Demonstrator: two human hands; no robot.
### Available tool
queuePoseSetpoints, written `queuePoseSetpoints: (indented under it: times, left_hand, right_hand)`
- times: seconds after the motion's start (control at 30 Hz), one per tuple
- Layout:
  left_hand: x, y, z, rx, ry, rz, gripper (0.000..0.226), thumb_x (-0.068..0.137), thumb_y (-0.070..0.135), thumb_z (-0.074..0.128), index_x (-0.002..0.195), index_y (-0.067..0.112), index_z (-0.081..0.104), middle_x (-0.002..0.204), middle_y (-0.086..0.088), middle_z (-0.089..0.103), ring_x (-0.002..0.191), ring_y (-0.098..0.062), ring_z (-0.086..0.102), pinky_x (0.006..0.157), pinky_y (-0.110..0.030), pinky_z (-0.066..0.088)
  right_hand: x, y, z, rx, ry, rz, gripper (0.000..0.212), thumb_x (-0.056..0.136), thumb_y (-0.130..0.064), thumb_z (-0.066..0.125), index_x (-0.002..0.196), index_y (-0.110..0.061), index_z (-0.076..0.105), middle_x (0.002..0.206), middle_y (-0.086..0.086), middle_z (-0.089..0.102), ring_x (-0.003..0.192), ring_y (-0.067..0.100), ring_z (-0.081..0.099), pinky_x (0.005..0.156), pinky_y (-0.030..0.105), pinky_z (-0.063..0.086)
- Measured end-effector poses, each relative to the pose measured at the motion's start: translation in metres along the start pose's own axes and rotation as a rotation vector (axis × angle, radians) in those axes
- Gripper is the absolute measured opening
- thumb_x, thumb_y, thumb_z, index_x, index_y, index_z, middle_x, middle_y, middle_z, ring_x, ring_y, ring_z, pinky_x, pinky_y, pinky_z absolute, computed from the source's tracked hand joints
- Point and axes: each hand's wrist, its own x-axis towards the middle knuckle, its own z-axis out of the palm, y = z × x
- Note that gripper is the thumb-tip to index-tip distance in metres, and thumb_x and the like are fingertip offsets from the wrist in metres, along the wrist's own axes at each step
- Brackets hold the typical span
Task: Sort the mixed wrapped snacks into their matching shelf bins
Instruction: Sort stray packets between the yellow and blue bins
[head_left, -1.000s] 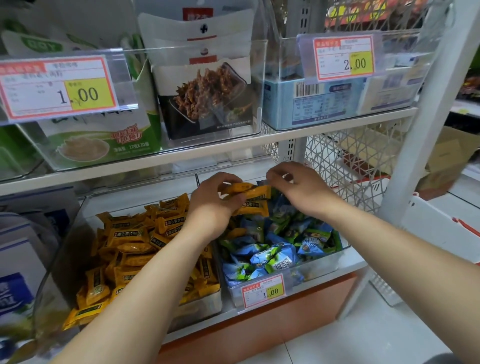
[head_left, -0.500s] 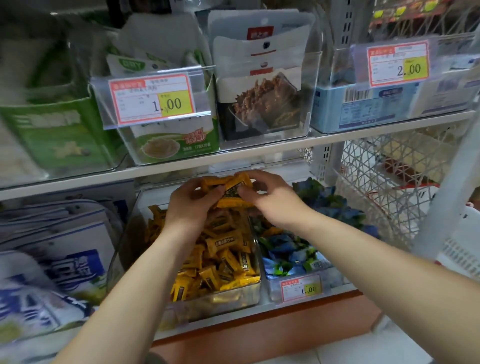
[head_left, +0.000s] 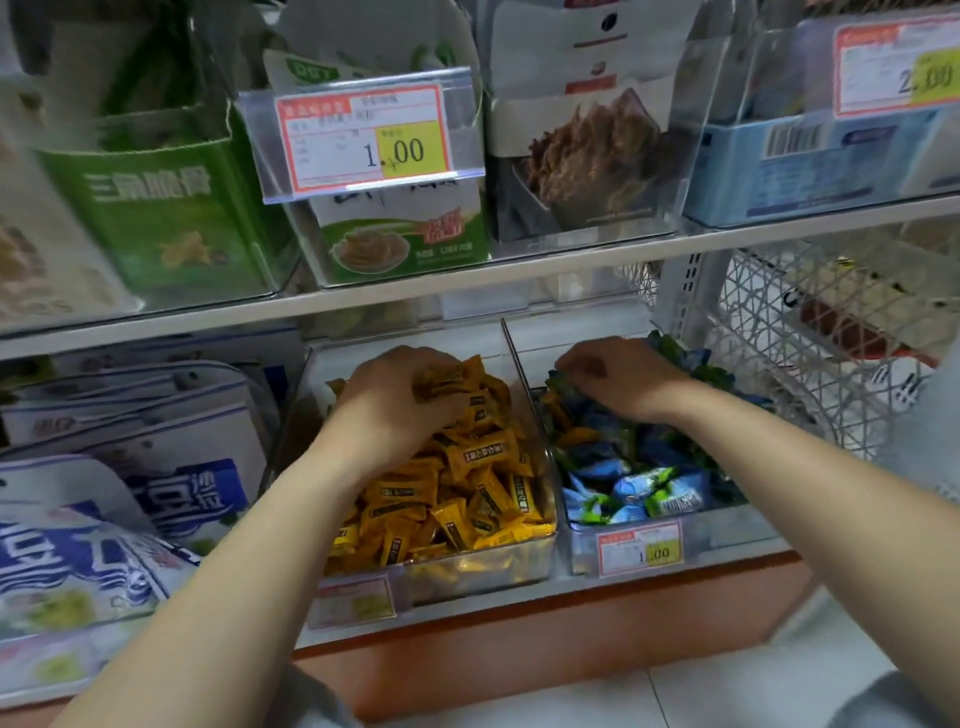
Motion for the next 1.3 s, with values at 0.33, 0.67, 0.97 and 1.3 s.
queuePoseSetpoints:
  times: [0.33,0.67,0.97,1.3]
  left_hand:
    - [-0.005,0.025,0.044,0.044,-0.285,0.13,0.042,0.082,0.058,0.067,0.12,0.045,0.056,0.111,0.027,0.061,0.105,0.004,0.055,0.084,-0.015,0.043]
    - [0.004,0.023,0.043,-0.011,-0.292,0.144,0.01,0.086,0.047,0.069,0.094,0.044,0.063,0.097,0.025,0.064,0.096,0.007,0.057,0.08,-0.018,0.046]
    - [0.012,0.028,0.044,-0.101,-0.006,0.18,0.029,0.085,0.041,0.071,0.113,0.047,0.061,0.109,0.029,0.06,0.099,0.012,0.055,0.085,-0.01,0.041]
    - [0.023,0.029,0.042,-0.145,0.121,0.122,0.011,0.092,0.04,0.063,0.102,0.044,0.06,0.09,0.024,0.066,0.082,0.008,0.062,0.067,-0.01,0.046]
  right_hand:
    - [-0.003,0.002,0.008,-0.317,-0.327,-0.002,0.014,0.09,-0.03,0.064,0.101,-0.025,0.071,0.102,-0.004,0.069,0.091,0.016,0.065,0.082,0.038,0.056]
    - [-0.007,0.004,0.017,-0.395,-0.3,0.036,0.031,0.085,-0.053,0.062,0.108,-0.033,0.066,0.105,-0.007,0.065,0.096,0.018,0.062,0.081,0.037,0.055]
    - [-0.013,-0.001,-0.023,0.118,0.096,-0.043,0.007,0.087,-0.032,0.069,0.082,-0.035,0.066,0.084,-0.014,0.07,0.084,0.009,0.066,0.075,0.028,0.051]
    - [0.008,-0.01,-0.006,0.735,0.106,0.066,0.019,0.099,-0.021,0.051,0.102,-0.019,0.07,0.091,0.002,0.077,0.079,0.014,0.07,0.075,0.03,0.055]
